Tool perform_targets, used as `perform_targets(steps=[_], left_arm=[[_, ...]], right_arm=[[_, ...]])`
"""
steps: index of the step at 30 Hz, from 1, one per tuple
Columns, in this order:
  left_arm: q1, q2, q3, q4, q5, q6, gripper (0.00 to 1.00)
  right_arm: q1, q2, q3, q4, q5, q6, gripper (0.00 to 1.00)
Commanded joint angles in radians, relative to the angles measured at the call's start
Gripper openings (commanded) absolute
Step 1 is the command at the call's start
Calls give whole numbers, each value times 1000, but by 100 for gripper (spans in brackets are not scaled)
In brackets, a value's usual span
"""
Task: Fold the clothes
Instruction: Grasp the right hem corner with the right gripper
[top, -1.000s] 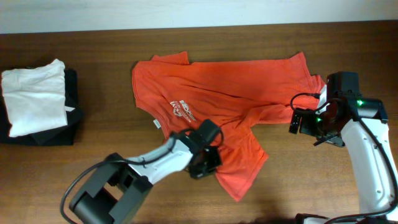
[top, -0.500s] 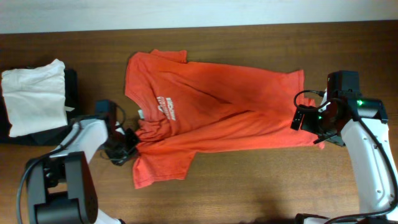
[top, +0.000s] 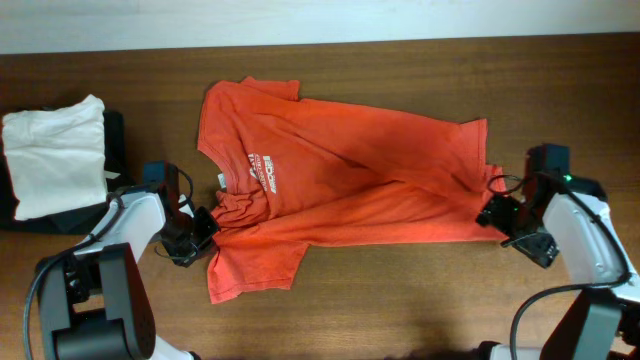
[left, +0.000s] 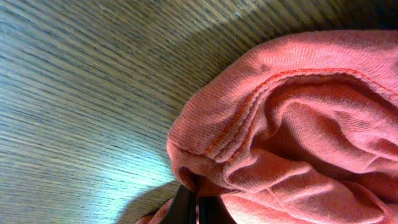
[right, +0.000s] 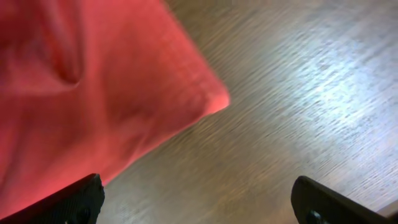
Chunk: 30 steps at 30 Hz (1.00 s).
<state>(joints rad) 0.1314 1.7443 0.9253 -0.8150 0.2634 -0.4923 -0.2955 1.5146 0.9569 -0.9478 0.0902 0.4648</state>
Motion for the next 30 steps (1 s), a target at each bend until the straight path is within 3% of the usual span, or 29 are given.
perform_targets(steps=[1, 10, 14, 17, 18, 20, 23, 26, 30], left_arm=[[0, -19, -14, -2, -18, 20, 0], [0, -19, -14, -1, -18, 19, 0], [0, -19, -14, -1, -18, 19, 0], [0, -19, -14, -2, -18, 19, 0], [0, -19, -14, -2, -18, 19, 0], [0, -19, -14, -2, -18, 19, 0], [1, -19, -13, -8, -17, 23, 0], [1, -39, 15, -20, 41, 142, 0], [1, -105, 122, -56, 55, 182, 0]], right_arm=[[-69, 43, -5, 10, 23, 38, 96], [-71, 183, -5, 49, -3, 37, 92], [-71, 257, -5, 105, -61, 37, 81], [-71, 268, -5, 117, -64, 37, 61], [-71, 267, -5, 119, -63, 37, 49], [-72, 267, -4, 119, -63, 30, 7], [-72, 263, 13, 112, -60, 2, 4], [-72, 243, 77, 49, -60, -16, 4], [-71, 174, 214, -77, -63, -24, 4]])
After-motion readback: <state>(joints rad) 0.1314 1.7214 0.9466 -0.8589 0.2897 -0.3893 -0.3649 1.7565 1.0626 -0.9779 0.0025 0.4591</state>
